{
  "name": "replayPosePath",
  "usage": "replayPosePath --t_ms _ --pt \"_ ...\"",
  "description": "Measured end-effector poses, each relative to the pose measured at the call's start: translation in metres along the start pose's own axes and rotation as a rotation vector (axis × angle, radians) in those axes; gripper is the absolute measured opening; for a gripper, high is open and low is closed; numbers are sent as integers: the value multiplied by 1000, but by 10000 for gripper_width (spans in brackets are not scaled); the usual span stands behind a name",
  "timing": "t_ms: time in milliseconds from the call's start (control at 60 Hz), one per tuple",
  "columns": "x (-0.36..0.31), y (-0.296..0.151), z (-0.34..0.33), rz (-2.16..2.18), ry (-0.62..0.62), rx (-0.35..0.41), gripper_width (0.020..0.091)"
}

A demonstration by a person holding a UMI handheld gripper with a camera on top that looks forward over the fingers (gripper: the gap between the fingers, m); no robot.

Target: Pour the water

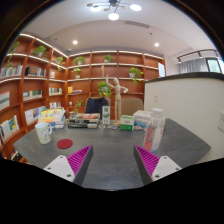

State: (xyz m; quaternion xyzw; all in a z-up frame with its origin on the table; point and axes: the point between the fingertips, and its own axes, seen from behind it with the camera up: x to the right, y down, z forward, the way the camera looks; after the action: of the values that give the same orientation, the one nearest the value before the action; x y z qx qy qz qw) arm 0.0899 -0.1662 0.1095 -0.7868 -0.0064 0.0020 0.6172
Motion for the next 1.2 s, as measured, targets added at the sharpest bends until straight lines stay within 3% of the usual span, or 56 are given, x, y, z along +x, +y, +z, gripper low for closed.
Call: replayPosePath --t_ms 133,267,567,700,817,933,950,1033,1200 --pt "67 30 9 42 76 -29 863" --pt "117 30 30 56 131 -16 862" --pt "146 5 88 2 107 38 851" --pt "140 2 103 -23 91 58 749" --pt "134 -1 109 -18 85 76 511" --pt "136 -3 110 -7 90 82 457" --pt "134 -2 110 -2 95 86 415" --pt "134 -2 111 -4 109 87 339" --pt "133 -3 112 -27 121 71 338"
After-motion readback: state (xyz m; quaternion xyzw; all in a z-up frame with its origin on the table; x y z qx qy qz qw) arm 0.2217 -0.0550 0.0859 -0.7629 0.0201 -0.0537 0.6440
